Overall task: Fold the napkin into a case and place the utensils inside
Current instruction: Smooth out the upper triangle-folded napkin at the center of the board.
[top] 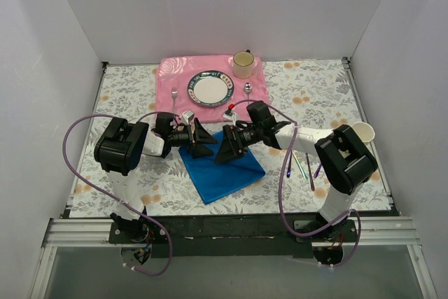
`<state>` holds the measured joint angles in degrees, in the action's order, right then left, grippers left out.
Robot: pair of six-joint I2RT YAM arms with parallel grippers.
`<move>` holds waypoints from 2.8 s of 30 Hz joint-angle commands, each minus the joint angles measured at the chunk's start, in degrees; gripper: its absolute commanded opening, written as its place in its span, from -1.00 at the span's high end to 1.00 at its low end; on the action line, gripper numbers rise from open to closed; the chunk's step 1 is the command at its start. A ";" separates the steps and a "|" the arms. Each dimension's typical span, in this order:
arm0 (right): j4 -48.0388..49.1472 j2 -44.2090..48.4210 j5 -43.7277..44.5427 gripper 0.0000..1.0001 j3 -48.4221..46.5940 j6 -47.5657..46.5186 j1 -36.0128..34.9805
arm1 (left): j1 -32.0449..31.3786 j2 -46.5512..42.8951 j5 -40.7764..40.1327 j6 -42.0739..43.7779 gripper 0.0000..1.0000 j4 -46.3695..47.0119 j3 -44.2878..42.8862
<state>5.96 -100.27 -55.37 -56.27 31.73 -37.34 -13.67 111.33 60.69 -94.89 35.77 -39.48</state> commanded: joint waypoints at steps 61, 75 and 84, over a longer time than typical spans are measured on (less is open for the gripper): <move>25.95 -10.64 -13.62 -0.84 20.06 14.85 11.15 | 1.89 4.86 -5.23 1.38 -0.49 -7.73 0.37; 15.28 5.16 -12.40 -0.25 16.39 9.71 9.92 | 1.98 4.60 -4.96 1.47 -0.46 -7.29 0.46; -16.13 5.44 -0.18 0.38 9.34 -17.91 10.01 | 1.98 4.07 -4.96 1.82 -0.44 -7.56 0.55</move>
<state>5.45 -93.51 -60.47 -44.99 26.96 -27.24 -12.86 112.75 61.87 -94.70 35.00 -40.64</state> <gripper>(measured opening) 0.346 0.717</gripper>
